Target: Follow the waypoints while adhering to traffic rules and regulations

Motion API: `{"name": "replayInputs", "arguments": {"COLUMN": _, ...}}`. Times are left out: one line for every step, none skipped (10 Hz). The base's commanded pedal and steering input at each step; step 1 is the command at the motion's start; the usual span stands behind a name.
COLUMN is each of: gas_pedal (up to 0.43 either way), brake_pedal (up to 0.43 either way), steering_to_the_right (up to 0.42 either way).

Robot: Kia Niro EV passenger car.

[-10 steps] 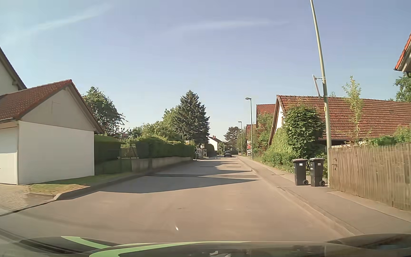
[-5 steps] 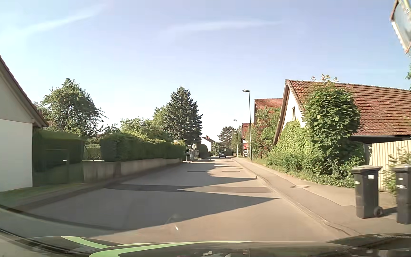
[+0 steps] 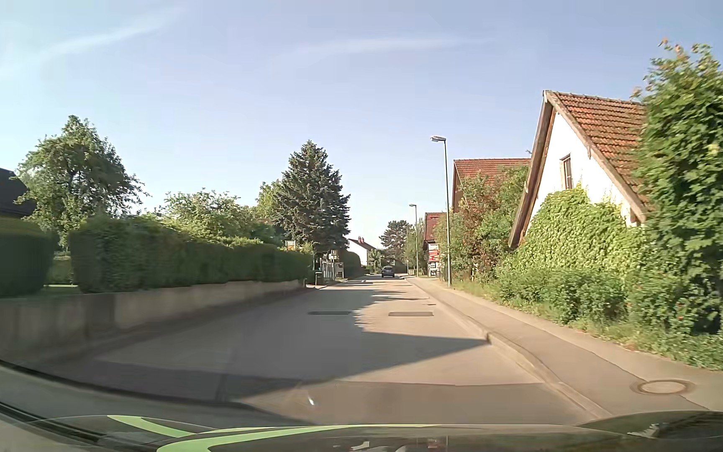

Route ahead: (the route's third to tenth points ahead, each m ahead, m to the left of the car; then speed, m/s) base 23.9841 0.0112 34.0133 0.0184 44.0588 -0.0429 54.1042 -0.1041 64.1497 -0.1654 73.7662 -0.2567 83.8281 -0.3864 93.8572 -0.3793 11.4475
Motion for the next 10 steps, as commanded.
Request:
{"name": "replayInputs", "arguments": {"gas_pedal": 0.209, "brake_pedal": 0.0, "steering_to_the_right": 0.006}}
{"name": "replayInputs", "arguments": {"gas_pedal": 0.209, "brake_pedal": 0.0, "steering_to_the_right": 0.006}}
{"name": "replayInputs", "arguments": {"gas_pedal": 0.209, "brake_pedal": 0.0, "steering_to_the_right": 0.006}}
{"name": "replayInputs", "arguments": {"gas_pedal": 0.209, "brake_pedal": 0.0, "steering_to_the_right": 0.005}}
{"name": "replayInputs", "arguments": {"gas_pedal": 0.209, "brake_pedal": 0.0, "steering_to_the_right": 0.004}}
{"name": "replayInputs", "arguments": {"gas_pedal": 0.209, "brake_pedal": 0.0, "steering_to_the_right": 0.004}}
{"name": "replayInputs", "arguments": {"gas_pedal": 0.209, "brake_pedal": 0.0, "steering_to_the_right": 0.004}}
{"name": "replayInputs", "arguments": {"gas_pedal": 0.209, "brake_pedal": 0.0, "steering_to_the_right": 0.004}}
{"name": "replayInputs", "arguments": {"gas_pedal": 0.209, "brake_pedal": 0.0, "steering_to_the_right": 0.004}}
{"name": "replayInputs", "arguments": {"gas_pedal": 0.209, "brake_pedal": 0.0, "steering_to_the_right": 0.004}}
